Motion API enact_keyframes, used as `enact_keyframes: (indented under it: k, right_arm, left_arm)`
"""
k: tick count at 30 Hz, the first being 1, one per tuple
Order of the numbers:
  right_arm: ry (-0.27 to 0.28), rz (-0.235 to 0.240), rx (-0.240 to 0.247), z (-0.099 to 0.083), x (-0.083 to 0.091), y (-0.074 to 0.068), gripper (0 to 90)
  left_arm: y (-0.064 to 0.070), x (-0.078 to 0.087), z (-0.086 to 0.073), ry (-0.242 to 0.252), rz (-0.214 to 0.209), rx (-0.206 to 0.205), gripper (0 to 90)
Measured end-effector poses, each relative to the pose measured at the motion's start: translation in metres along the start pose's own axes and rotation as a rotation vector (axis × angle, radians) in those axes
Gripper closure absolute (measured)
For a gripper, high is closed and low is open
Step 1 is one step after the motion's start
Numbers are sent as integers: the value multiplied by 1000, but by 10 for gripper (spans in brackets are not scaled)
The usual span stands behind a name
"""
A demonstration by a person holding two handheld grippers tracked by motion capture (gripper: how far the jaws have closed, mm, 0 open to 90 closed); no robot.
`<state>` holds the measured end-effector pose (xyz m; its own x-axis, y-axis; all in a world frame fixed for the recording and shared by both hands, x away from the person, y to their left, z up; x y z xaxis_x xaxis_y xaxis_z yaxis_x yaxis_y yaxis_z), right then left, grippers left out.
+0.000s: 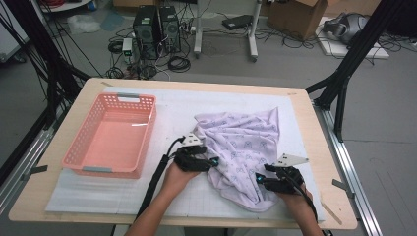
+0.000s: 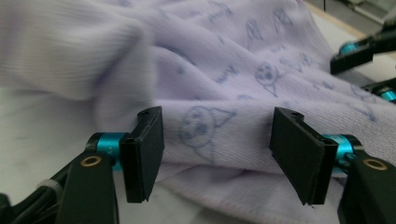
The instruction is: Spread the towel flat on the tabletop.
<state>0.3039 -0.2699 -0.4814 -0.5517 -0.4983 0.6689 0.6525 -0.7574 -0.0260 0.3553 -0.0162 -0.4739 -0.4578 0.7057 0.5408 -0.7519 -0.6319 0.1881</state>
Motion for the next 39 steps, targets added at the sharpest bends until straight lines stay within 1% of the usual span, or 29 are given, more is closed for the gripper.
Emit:
enact_keyframes:
  k: [1,3,4,5,6,7,9,10,11,12,13,16,17,19,21,22,24,26,28,29,31,32,33,34,35,36,37,38,39]
  right_arm:
    - [-3,4,4,1,-1,-1,488]
    - [-3,7,-6,2,-3,0,500]
    - [-4,9,-12,2,-3,1,510]
    - [-3,7,-17,2,-3,1,522]
    - [-4,5,-18,3,-3,2,535]
    - [-6,4,-22,3,-4,2,557]
    - [-9,1,-23,5,-4,3,608]
    - [-12,-5,-19,6,-5,4,662]
    - [-15,-8,-16,7,-5,5,719]
    - [-20,-4,-12,8,-6,5,782]
    - [-26,-2,-10,9,-6,6,872]
    - [-44,9,13,15,-10,13,883]
    - [-47,-16,16,18,-12,19,884]
    - [-46,-57,-2,25,-18,34,886]
    - [-28,-95,-30,34,-25,49,886]
    - [-7,-105,-45,40,-29,56,886]
    - [9,-152,-78,51,-37,70,886]
    - [33,-202,-109,62,-43,82,886]
    - [64,-253,-122,73,-46,91,885]
    - [72,-265,-129,78,-47,92,884]
    - [63,-274,-118,85,-51,88,868]
    - [63,-275,-101,86,-52,83,831]
    - [62,-278,-89,87,-50,79,773]
    - [69,-263,-86,88,-47,75,736]
    - [78,-253,-76,87,-42,70,690]
    - [100,-260,-68,87,-36,66,665]
    - [120,-244,-71,85,-28,61,633]
    - [129,-209,-81,82,-22,56,591]
    - [120,-187,-88,77,-17,52,568]
  left_arm:
    - [4,-5,-1,-26,7,-33,332]
    - [10,-12,0,-36,35,-72,342]
    - [12,-15,1,-38,39,-86,371]
    - [13,-16,1,-38,55,-108,427]
    - [14,-15,1,-36,52,-137,524]
    - [15,-15,1,-36,37,-151,677]
    - [11,-12,2,-37,29,-121,752]
    - [8,-10,3,-29,21,-80,759]
    - [3,-5,4,-24,24,-56,763]
    - [-1,0,5,-10,28,-51,765]
    - [-5,5,6,7,32,-44,765]
    - [-21,26,8,58,57,0,770]
    - [-26,32,7,76,54,30,769]
    - [-36,44,4,96,66,62,769]
    - [-42,50,-3,84,75,78,769]
    - [-43,52,-7,71,74,82,768]
    - [-41,54,-14,64,69,85,768]
    - [-37,56,-19,67,55,85,768]
    - [-30,56,-23,64,36,77,766]
    - [-26,56,-25,59,34,66,762]
    - [-22,57,-26,51,47,39,739]
    - [-22,58,-27,51,51,48,686]
    - [-23,59,-27,53,48,70,601]
    - [-23,61,-27,61,47,84,540]
    - [-24,63,-27,68,58,83,499]
    - [-25,64,-27,70,67,78,462]
    - [-26,65,-28,69,66,75,445]
    - [-27,64,-27,68,64,78,432]
    - [-28,62,-26,67,67,86,409]
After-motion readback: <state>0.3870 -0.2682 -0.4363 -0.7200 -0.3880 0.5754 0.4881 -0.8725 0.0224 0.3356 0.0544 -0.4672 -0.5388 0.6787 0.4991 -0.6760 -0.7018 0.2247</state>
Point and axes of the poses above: each handheld gripper's, and its own axes: x roughly backward along the jaws, z roughly out of its top, y roughly to its right, the point moved 5 cm from there along -x, roughly forward along the jaws, and after that the axes turned 1 degree about -x, right-handed, at the moved point
